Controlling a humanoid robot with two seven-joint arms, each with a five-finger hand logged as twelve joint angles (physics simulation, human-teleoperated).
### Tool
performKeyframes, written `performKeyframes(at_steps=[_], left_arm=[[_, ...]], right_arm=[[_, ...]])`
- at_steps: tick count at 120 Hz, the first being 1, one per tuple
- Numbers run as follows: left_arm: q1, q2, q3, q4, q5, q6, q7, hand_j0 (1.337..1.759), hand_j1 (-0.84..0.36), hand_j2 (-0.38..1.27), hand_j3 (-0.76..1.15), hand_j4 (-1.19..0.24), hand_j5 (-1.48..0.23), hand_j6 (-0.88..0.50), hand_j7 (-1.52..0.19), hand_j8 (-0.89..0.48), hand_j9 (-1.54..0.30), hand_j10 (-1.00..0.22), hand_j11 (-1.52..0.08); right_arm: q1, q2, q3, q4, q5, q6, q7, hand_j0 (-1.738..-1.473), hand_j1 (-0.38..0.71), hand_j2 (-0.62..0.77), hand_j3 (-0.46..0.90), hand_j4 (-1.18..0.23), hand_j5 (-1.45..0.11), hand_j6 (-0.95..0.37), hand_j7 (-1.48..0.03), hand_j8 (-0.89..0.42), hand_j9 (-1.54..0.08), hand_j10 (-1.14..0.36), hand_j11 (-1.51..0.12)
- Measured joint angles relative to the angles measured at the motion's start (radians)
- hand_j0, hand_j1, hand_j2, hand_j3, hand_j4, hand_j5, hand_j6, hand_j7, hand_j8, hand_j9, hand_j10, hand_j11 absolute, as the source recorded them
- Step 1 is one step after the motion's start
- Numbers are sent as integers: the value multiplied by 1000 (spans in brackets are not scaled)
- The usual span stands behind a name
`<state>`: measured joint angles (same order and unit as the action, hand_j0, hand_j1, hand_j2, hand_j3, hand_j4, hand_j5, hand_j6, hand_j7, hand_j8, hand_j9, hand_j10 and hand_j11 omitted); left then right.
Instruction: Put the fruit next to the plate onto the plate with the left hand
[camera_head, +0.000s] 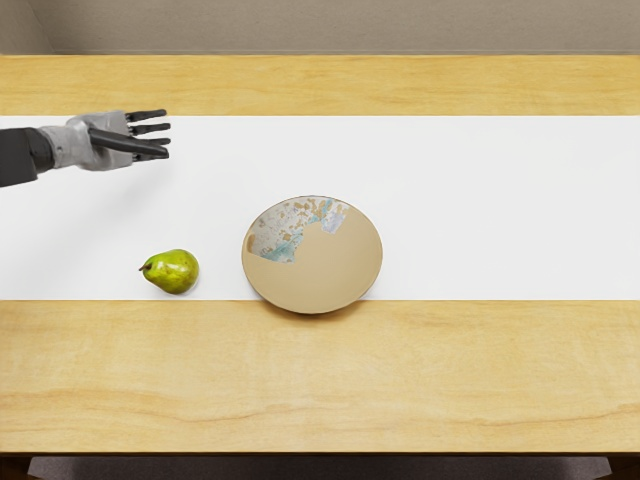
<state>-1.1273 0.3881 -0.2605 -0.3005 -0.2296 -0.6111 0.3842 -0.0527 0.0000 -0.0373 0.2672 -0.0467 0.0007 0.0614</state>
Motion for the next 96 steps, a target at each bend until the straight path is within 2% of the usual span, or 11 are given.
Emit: performKeyframes(at_steps=[28,42,55,62,68,76,86,96], left_arm=[[-12,44,0,2,104,0,7,1658,349,0,0,1,0,2,0,2,0,2,0],[-88,30,0,2,223,0,7,1658,344,1,0,-3,-5,-2,-5,-2,-5,-2,-5],[-120,-23,3,-2,348,0,-2,1658,329,3,0,-16,-22,-16,-22,-16,-22,-16,-22],[-120,-32,20,-29,412,0,-35,1658,323,4,0,-21,-28,-21,-28,-20,-28,-21,-28],[-120,-17,58,-91,456,17,-75,1658,320,5,0,-25,-32,-24,-32,-24,-32,-24,-32],[-123,51,114,-239,494,143,-107,1658,317,5,0,-28,-35,-28,-35,-28,-35,-27,-35],[-127,131,159,-463,538,337,-128,1658,314,6,0,-30,-39,-30,-39,-30,-39,-30,-39],[-126,183,180,-638,568,461,-137,1658,314,6,0,-31,-39,-31,-39,-31,-39,-30,-39]], right_arm=[[-1,0,3,-6,3,-2,0,-1658,-326,-4,0,-19,-24,-18,-24,-19,-24,-19,-24],[-1,0,3,-7,3,-2,0,-1658,-327,-4,0,-18,-24,-18,-24,-18,-24,-18,-24],[-1,0,3,-8,3,-2,0,-1658,-327,-4,0,-19,-24,-18,-24,-19,-24,-19,-24],[-1,0,4,-8,3,-2,0,-1658,-327,-4,0,-19,-24,-18,-24,-18,-24,-19,-24],[-1,0,4,-8,4,-2,0,-1658,-327,-4,0,-19,-24,-18,-24,-19,-24,-19,-24],[-1,0,4,-8,4,-2,0,-1658,-327,-4,0,-19,-24,-18,-24,-19,-24,-19,-24],[-1,0,4,-8,4,-2,0,-1658,-327,-4,0,-18,-24,-18,-24,-18,-24,-18,-24],[-1,0,4,-8,4,-2,0,-1658,-327,-4,0,-18,-24,-18,-24,-18,-24,-18,-24]])
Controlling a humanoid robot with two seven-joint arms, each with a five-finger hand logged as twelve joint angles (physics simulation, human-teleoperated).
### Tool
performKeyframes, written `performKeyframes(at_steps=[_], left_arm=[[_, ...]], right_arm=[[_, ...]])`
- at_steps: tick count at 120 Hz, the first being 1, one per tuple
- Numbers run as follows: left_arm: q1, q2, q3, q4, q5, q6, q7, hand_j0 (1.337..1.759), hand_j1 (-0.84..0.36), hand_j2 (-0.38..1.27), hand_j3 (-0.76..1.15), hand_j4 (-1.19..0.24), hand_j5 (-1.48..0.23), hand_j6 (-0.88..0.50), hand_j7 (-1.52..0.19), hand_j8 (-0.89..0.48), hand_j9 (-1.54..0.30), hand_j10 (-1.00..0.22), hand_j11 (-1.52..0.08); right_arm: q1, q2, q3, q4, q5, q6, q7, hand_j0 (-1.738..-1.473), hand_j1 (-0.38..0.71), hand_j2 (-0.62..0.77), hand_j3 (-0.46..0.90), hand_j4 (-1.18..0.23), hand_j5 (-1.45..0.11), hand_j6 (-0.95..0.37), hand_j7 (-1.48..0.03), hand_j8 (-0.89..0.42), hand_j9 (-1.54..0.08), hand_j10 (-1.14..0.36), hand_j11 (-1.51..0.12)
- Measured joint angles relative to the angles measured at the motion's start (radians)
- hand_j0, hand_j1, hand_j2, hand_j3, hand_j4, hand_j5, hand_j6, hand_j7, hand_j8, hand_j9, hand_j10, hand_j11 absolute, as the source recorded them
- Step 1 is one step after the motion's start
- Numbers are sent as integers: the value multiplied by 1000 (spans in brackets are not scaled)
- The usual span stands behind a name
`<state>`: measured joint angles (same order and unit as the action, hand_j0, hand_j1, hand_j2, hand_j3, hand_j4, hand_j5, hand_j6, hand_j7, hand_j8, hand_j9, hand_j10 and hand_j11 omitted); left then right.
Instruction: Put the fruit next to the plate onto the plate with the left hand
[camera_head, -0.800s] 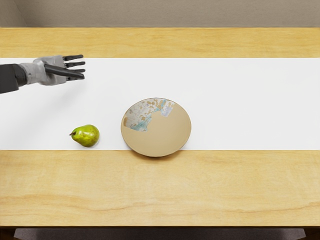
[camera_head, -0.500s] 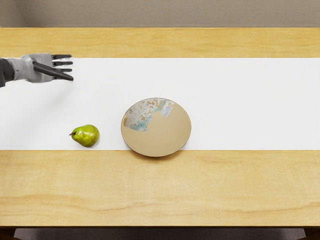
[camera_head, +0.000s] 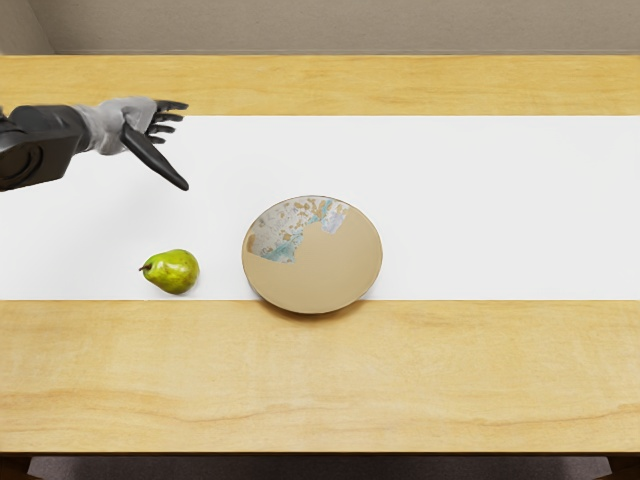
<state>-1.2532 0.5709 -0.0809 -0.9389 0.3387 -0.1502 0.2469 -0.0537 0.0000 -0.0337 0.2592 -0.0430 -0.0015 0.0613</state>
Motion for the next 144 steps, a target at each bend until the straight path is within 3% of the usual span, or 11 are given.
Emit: performKeyframes(at_steps=[22,31,40,80,113,144], left_arm=[[11,152,24,-383,37,188,-6,1658,328,4,0,-19,-24,-19,-24,-19,-23,-19,-23],[11,167,42,-486,47,219,-9,1658,335,3,0,-14,-16,-14,-16,-14,-16,-13,-16],[13,189,70,-544,69,240,-16,1658,339,3,0,-10,-11,-11,-11,-10,-11,-10,-11],[18,242,192,-610,166,405,-21,1658,304,9,0,-40,-50,-41,-50,-41,-50,-40,-50],[51,257,239,-633,178,439,-20,1658,264,16,0,-74,-94,-75,-94,-75,-94,-74,-94],[66,250,261,-638,206,446,-20,1658,140,37,0,-177,-229,-178,-228,-178,-228,-178,-228]], right_arm=[[0,0,0,0,0,0,0,-1658,-327,-4,0,-19,-24,-18,-24,-18,-24,-18,-24],[0,0,0,0,0,0,0,-1658,-327,-4,0,-19,-24,-18,-24,-18,-24,-18,-24],[0,0,0,0,0,0,0,-1658,-326,-4,0,-19,-24,-19,-24,-19,-24,-19,-24],[0,0,0,0,0,0,0,-1658,-326,-4,0,-19,-24,-19,-24,-19,-24,-19,-24],[0,0,0,0,0,0,0,-1658,-326,-4,0,-19,-24,-19,-24,-19,-24,-19,-24],[0,0,0,0,0,0,0,-1658,-326,-4,0,-19,-24,-19,-24,-19,-24,-19,-24]])
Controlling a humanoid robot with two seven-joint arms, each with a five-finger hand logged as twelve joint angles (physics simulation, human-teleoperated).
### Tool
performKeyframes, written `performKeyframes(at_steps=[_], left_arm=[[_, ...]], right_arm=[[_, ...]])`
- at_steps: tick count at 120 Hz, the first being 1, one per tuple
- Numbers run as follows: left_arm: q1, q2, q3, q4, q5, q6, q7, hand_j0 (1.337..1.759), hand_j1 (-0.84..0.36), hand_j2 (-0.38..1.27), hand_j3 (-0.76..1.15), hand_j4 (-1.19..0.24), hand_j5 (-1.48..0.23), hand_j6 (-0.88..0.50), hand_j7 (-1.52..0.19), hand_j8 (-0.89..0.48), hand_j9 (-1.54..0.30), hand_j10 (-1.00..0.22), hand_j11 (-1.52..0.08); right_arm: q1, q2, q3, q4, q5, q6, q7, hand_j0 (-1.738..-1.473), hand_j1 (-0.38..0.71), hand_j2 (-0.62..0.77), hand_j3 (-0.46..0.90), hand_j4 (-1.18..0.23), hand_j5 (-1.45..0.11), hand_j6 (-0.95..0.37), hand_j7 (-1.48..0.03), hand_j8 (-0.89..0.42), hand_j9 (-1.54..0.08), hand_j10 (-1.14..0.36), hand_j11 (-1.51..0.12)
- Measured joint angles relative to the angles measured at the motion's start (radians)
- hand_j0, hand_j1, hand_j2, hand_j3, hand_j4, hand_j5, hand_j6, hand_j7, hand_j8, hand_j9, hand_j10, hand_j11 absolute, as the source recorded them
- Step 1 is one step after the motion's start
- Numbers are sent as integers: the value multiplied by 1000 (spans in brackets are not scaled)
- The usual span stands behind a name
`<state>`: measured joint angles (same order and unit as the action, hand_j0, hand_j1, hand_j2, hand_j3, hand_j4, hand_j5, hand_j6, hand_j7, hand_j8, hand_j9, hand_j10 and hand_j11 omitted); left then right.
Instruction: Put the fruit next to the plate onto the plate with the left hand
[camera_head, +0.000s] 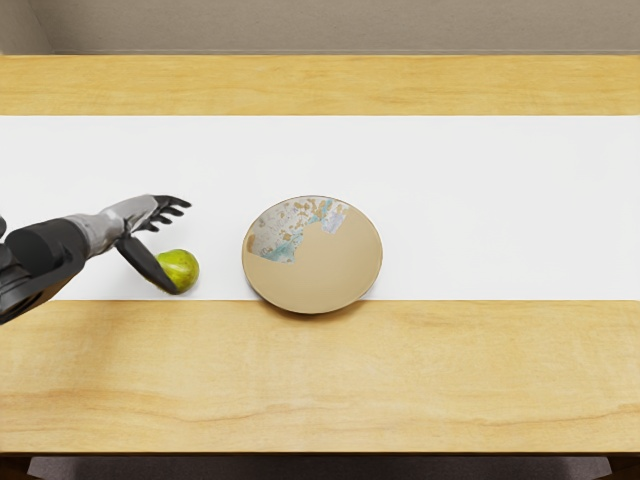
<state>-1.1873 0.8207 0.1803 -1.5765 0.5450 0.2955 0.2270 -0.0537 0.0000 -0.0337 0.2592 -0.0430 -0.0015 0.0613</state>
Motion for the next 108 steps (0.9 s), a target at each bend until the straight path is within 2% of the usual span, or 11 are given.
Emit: performKeyframes(at_steps=[37,108], left_arm=[[2,17,2,-36,6,1,0,1658,41,54,0,-260,-336,-261,-336,-261,-336,-260,-336],[26,26,2,-42,8,1,0,1658,-147,86,0,-417,-540,-417,-540,-417,-540,-417,-539]], right_arm=[[0,0,0,0,0,0,0,-1658,-326,-4,0,-19,-25,-19,-25,-19,-25,-19,-25],[0,0,0,0,0,0,0,-1658,-327,-4,0,-19,-24,-19,-24,-19,-24,-19,-24]])
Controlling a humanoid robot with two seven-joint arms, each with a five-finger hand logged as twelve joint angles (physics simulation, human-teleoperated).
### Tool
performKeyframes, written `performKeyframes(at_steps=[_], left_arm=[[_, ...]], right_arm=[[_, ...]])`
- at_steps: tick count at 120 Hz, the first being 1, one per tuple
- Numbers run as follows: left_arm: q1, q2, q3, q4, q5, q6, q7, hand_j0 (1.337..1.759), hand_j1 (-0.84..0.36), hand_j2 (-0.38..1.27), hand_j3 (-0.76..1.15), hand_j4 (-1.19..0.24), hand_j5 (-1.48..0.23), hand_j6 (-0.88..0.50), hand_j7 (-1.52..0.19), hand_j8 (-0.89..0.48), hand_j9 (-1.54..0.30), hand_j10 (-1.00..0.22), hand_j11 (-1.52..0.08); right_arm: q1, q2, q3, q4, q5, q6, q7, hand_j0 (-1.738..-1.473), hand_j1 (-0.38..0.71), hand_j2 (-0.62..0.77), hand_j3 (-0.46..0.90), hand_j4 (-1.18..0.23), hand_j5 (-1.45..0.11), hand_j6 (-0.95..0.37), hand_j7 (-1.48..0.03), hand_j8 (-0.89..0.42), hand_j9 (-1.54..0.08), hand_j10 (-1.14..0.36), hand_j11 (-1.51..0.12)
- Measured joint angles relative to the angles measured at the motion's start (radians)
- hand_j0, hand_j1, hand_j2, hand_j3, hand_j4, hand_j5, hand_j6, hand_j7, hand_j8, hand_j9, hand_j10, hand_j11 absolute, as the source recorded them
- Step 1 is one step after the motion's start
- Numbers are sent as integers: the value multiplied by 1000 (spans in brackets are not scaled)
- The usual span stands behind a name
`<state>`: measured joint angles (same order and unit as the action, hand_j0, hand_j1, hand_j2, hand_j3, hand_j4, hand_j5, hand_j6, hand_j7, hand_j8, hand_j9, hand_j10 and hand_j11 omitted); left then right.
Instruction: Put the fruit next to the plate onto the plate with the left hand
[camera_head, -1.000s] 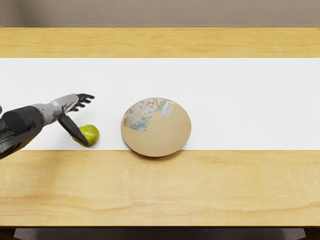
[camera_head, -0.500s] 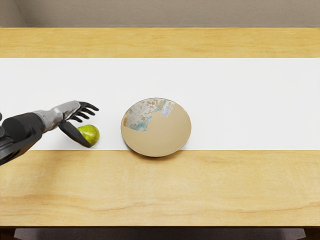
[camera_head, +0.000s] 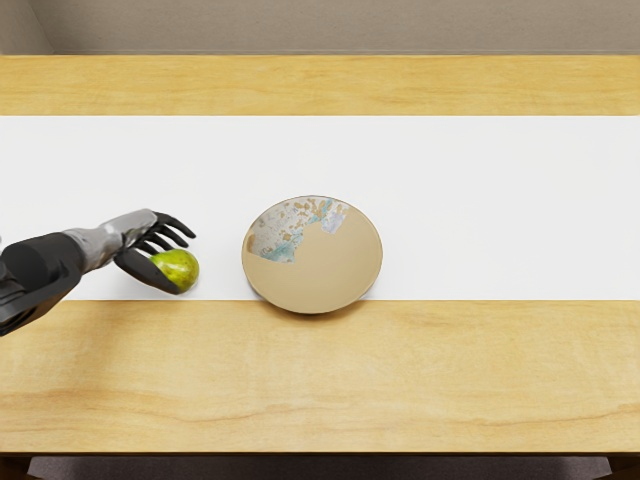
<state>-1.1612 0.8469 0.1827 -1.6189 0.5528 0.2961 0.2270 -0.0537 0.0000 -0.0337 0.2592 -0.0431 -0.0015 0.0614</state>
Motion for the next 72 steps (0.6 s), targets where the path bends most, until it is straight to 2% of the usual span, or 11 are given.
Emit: performKeyframes(at_steps=[35,50,72], left_arm=[[11,-14,-2,3,24,0,6,1656,-184,94,0,-505,-597,-471,-605,-451,-632,-487,-630],[15,-16,-4,4,31,-1,5,1653,-163,26,0,-535,-611,-457,-641,-400,-681,-496,-681],[15,-17,-4,5,31,-3,6,1650,-210,87,0,-548,-667,-410,-703,-346,-743,-501,-747]], right_arm=[[0,0,0,0,0,0,0,-1658,-326,-4,0,-19,-24,-19,-24,-19,-24,-19,-24],[0,0,0,0,0,0,0,-1658,-327,-4,0,-19,-24,-19,-24,-19,-24,-19,-24],[0,0,0,0,0,0,0,-1658,-326,-4,0,-19,-24,-19,-24,-19,-24,-19,-24]])
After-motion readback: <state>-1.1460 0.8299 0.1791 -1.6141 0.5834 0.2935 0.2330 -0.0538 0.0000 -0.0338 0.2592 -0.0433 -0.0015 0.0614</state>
